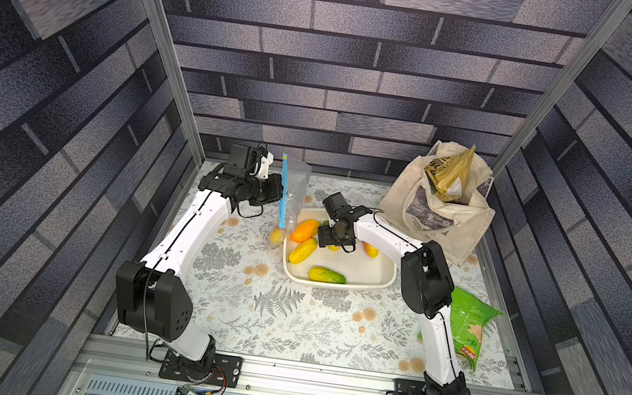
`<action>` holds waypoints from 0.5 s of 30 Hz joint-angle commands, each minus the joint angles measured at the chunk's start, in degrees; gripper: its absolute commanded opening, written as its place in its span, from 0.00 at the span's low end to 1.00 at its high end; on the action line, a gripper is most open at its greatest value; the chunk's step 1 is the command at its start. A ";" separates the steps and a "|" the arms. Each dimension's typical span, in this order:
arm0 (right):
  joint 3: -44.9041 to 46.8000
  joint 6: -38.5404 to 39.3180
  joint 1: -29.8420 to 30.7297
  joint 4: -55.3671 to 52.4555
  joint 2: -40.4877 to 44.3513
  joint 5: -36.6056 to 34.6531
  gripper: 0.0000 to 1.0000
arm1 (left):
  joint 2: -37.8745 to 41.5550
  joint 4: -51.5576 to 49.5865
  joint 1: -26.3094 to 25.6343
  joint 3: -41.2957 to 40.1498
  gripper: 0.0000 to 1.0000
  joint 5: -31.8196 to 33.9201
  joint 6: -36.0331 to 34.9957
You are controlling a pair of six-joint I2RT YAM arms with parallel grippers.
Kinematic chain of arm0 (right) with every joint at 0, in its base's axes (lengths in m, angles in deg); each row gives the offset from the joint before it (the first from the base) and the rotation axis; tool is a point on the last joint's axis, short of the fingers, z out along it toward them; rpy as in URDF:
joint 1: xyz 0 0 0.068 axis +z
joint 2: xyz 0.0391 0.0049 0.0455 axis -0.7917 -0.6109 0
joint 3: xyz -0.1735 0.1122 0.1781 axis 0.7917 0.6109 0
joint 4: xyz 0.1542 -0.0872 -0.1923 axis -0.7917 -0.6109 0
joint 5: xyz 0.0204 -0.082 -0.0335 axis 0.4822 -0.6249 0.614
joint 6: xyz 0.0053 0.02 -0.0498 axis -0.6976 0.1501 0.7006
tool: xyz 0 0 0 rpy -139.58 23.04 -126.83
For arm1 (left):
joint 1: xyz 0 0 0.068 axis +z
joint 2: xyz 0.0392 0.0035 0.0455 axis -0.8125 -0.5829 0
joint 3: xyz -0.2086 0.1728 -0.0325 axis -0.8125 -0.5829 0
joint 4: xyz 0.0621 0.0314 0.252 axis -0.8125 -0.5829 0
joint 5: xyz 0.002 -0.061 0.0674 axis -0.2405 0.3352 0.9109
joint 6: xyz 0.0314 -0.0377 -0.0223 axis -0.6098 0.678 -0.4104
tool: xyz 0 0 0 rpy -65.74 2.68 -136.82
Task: Place the mango in a zip-top bag and seal the zipper
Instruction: Pick up the mango from the basket.
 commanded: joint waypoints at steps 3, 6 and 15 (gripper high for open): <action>-2.89 -0.98 -0.19 -3.31 -1.08 -2.68 0.74 | -0.41 -2.06 0.32 6.06 0.00 1.72 -2.09; -1.54 -0.62 -0.18 -2.38 -0.32 -4.04 0.71 | -1.05 -4.36 -0.21 10.20 0.03 1.84 -4.56; 1.66 0.00 -0.78 3.22 2.27 0.92 0.28 | -7.06 -9.66 -2.85 14.79 0.00 -0.52 -8.93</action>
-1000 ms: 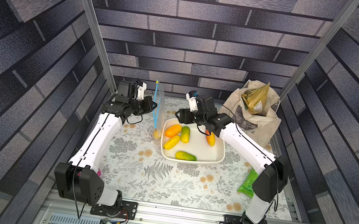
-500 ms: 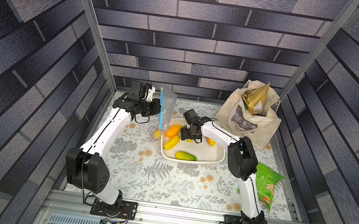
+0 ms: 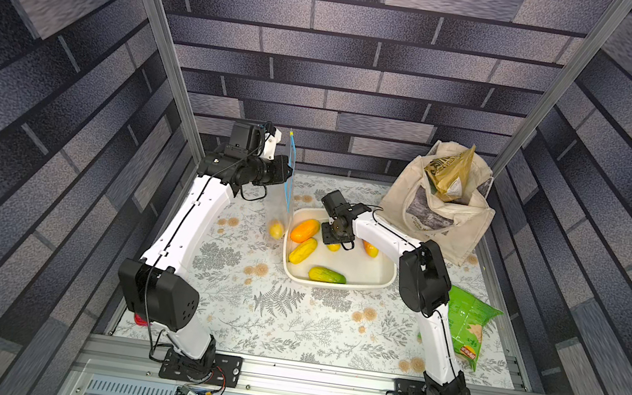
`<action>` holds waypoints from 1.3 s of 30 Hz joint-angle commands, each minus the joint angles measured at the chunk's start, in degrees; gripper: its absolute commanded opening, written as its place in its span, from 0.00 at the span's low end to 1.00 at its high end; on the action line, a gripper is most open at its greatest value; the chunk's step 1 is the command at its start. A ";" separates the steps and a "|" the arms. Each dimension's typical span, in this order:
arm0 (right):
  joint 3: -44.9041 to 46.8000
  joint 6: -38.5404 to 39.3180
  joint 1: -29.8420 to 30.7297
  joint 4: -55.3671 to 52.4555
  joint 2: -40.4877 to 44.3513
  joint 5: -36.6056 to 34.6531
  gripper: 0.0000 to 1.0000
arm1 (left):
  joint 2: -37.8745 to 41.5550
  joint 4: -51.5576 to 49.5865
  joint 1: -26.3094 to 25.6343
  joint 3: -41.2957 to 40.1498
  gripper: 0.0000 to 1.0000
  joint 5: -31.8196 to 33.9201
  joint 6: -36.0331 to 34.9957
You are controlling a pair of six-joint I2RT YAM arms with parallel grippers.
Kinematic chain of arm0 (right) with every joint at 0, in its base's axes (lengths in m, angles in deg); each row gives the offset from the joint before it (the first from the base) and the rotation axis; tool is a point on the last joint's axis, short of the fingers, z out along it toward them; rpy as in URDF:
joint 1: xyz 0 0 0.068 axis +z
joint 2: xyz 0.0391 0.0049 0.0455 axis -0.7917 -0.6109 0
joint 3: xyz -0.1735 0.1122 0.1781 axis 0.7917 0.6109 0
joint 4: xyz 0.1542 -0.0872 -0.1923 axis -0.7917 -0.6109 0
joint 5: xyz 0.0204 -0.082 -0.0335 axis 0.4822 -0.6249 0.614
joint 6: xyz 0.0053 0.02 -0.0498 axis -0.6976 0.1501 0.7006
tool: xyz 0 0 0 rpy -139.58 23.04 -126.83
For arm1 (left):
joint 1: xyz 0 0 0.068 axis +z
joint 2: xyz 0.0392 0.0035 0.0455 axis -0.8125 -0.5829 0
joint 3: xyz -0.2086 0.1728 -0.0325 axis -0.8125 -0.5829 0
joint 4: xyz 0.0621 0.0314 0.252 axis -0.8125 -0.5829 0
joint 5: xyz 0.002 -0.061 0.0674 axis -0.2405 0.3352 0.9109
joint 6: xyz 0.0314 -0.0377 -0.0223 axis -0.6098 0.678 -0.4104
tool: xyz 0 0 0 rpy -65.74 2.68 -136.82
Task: Place the mango in a zip-top bag and seal the zipper
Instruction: Pick up the mango from the basket, then place the mango in the zipper food storage bag.
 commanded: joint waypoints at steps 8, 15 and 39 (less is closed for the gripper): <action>18.05 -4.92 -2.12 22.58 24.68 6.55 0.03 | -5.55 -0.09 -1.34 -1.20 0.00 -3.01 -0.51; 26.37 -10.58 -2.14 46.89 35.52 6.49 0.00 | -7.92 2.90 -3.18 -1.45 0.00 -4.72 2.09; 22.80 -18.98 -1.08 71.39 22.57 6.70 0.00 | -10.00 4.28 -8.29 0.23 0.00 -2.80 3.34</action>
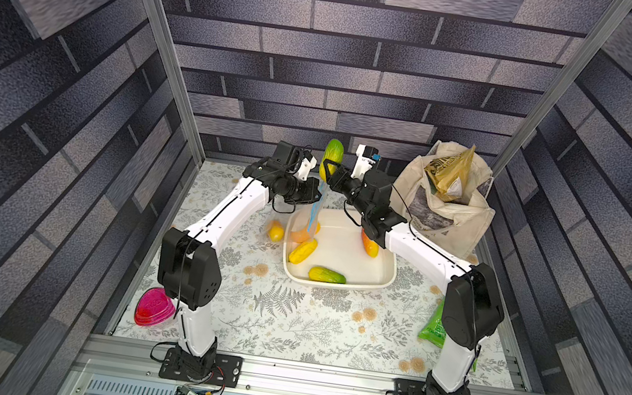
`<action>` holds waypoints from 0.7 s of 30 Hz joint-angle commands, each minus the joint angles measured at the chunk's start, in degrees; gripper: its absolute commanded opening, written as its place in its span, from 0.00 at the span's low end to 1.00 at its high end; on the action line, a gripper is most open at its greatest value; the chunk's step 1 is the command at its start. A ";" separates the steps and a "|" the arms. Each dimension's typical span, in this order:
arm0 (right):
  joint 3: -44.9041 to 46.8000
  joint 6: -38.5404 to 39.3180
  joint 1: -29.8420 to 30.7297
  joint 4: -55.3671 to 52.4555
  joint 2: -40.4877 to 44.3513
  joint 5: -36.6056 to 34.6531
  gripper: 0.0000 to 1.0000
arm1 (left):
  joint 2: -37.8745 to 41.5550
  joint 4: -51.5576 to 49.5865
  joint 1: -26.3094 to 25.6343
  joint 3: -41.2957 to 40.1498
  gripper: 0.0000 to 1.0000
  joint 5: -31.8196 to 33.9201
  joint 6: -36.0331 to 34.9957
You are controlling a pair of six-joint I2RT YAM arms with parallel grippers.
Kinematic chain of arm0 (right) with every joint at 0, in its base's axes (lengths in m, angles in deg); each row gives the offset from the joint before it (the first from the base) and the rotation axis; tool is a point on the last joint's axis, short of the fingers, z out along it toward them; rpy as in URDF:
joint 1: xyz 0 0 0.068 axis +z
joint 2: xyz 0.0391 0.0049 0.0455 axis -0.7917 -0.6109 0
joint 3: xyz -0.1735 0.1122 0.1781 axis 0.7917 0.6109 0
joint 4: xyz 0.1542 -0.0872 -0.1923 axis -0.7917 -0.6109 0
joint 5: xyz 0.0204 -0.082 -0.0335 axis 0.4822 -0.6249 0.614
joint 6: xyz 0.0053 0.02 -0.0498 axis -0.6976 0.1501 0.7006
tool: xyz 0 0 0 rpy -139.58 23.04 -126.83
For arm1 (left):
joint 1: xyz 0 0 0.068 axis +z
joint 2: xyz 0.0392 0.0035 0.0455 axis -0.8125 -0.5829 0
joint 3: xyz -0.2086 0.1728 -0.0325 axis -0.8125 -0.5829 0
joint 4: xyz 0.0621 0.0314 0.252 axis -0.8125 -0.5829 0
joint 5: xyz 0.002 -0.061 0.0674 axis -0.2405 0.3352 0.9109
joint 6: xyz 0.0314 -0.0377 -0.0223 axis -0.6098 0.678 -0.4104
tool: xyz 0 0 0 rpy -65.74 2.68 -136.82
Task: Place the mango in a zip-top bag and seal the zipper
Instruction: Place the mango in the zipper food storage bag.
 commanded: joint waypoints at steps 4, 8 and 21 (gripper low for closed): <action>3.44 -0.51 0.76 7.74 -2.43 0.41 0.00 | 0.23 1.09 0.18 1.77 0.00 -0.36 1.47; 3.30 -0.87 0.77 8.70 -4.10 0.64 0.00 | 0.50 1.02 0.25 1.37 0.00 -0.77 1.51; 7.81 2.49 0.77 13.40 -4.48 1.38 0.00 | 2.68 1.55 2.66 0.15 0.00 0.40 3.89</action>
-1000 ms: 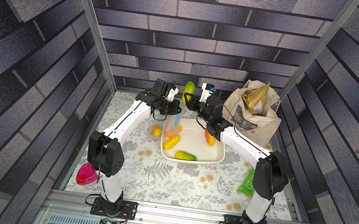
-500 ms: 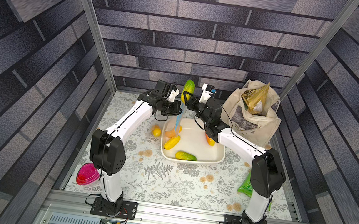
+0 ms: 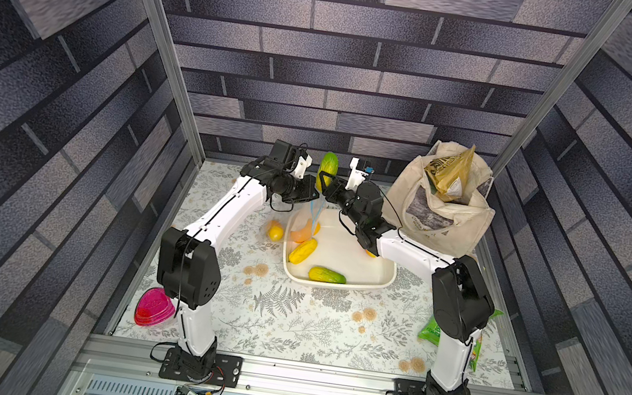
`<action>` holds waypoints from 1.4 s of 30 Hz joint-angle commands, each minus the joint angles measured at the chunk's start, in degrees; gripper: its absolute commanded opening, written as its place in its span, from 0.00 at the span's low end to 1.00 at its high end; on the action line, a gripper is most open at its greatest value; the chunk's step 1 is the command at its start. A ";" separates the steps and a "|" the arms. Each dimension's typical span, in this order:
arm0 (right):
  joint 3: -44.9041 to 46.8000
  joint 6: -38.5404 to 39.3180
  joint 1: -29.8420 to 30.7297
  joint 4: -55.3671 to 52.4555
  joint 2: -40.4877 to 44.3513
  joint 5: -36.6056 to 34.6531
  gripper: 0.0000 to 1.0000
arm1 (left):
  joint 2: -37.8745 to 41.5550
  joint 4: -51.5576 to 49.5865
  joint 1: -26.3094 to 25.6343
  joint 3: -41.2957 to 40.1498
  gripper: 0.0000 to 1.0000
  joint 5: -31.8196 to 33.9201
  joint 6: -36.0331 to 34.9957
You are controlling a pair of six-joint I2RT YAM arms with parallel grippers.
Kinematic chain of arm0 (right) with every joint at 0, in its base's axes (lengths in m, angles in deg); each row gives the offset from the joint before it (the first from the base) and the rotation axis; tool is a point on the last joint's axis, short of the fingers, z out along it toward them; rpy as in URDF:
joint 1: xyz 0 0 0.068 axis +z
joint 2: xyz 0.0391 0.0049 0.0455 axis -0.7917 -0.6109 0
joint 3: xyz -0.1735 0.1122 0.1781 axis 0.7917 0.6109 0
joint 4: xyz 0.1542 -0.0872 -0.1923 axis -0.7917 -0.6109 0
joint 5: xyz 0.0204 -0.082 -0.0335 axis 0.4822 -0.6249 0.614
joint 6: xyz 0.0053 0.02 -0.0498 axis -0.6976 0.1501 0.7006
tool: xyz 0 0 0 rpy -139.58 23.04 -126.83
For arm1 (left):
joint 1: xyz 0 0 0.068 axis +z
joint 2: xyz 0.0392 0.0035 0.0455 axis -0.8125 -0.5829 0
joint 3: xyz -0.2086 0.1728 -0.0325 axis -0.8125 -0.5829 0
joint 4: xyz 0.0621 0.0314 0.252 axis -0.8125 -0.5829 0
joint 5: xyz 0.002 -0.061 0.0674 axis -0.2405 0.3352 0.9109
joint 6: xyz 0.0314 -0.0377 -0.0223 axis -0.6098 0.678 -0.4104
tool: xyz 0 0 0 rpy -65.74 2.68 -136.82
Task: Place the mango in a zip-top bag and seal the zipper
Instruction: Place the mango in the zipper food storage bag.
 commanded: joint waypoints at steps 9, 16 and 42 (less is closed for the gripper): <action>-4.74 11.58 0.94 -3.03 -1.09 7.25 0.17 | 4.26 -5.28 3.59 5.98 0.00 3.31 -1.01; -11.66 10.05 1.13 -2.31 -4.77 14.16 0.36 | 6.22 -8.97 5.39 8.98 0.00 4.20 -2.49; -27.78 15.39 4.47 -21.35 -10.94 15.80 0.51 | 11.96 -9.94 10.05 6.08 0.00 4.74 -3.04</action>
